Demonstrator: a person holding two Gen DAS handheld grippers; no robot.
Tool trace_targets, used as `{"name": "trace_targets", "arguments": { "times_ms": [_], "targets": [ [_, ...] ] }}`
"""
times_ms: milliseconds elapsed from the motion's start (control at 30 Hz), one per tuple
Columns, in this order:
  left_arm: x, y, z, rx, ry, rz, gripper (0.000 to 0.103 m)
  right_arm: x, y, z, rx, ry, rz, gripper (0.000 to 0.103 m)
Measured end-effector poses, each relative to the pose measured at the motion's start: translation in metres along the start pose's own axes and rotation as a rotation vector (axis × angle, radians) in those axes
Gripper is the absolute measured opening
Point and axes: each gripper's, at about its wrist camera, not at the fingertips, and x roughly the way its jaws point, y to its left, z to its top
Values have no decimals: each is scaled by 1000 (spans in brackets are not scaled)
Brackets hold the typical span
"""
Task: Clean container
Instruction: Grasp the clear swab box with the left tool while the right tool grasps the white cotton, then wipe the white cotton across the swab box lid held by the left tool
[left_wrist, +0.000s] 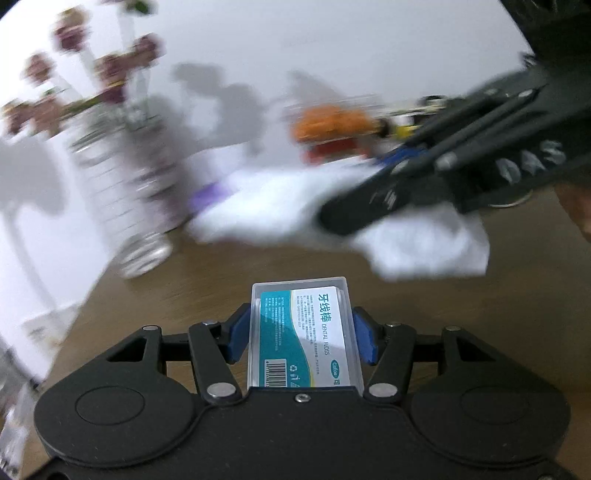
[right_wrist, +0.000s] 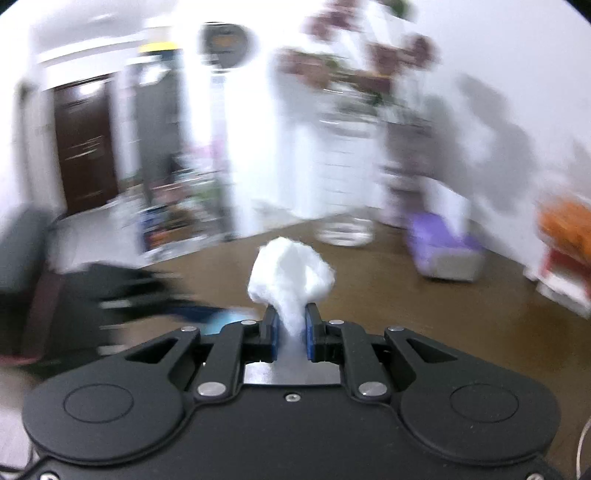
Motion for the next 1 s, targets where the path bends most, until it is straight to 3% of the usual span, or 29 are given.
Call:
{"name": "trace_targets", "arguments": {
  "times_ms": [100,300,367,500,633,800,867,933,967,1000],
  "targets": [
    [0,-27,4,69,-56,-147,56,-9,10,-4,-79,89,44,15],
    [6,-52,-1,156,-34,-249,56,-32,20,-30,-217,255,99,15],
    [8,-61,-3,201,-33,-255,56,-42,24,-39,-261,303,101,15],
    [13,-73,-5,227,-30,-260,56,-49,27,-45,-335,333,-40,15],
    [21,-76,-4,232,-10,-266,56,-55,38,-47,-326,328,73,15],
    [29,-76,-9,225,44,-280,56,-49,22,-55,-328,383,-25,15],
    [35,-74,-12,214,59,-275,56,-48,17,-61,-296,391,-19,15],
    [35,-71,-11,200,65,-263,59,-48,17,-66,-283,374,-17,15],
    [33,-71,-11,204,69,-245,72,-49,17,-67,-270,368,-19,15],
    [31,-71,-12,210,66,-225,93,-52,16,-68,-258,360,-20,15]
  ]
}}
